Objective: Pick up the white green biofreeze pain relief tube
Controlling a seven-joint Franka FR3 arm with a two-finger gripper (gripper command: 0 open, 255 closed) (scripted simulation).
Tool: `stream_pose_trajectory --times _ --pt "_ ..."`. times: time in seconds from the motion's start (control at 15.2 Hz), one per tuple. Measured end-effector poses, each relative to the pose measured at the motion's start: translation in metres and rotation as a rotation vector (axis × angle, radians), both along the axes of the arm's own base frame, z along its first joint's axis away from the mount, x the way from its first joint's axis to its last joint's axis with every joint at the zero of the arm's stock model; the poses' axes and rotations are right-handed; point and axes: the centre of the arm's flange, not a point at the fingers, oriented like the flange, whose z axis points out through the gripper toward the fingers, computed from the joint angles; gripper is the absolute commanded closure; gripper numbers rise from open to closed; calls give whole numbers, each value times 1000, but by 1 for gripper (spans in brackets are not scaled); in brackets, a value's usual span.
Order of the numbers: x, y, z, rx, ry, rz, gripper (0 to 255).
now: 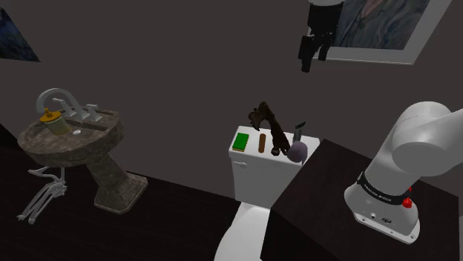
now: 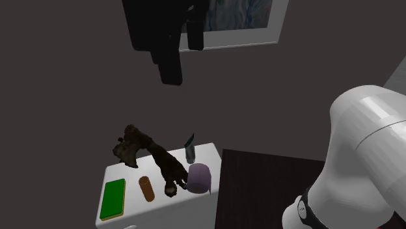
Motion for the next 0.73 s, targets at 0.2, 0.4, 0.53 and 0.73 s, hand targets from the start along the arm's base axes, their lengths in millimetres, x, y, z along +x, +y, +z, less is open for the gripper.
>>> stream_pose_trajectory --times 0.2,0.4,0.53,0.73 --pt "-2 -9 -12 2 -1 33 0" --pt "-6 -32 -42 7 -1 111 0" --pt "-6 -45 -62 10 -3 169 0" --pt "-7 -69 -97 15 -5 255 0"
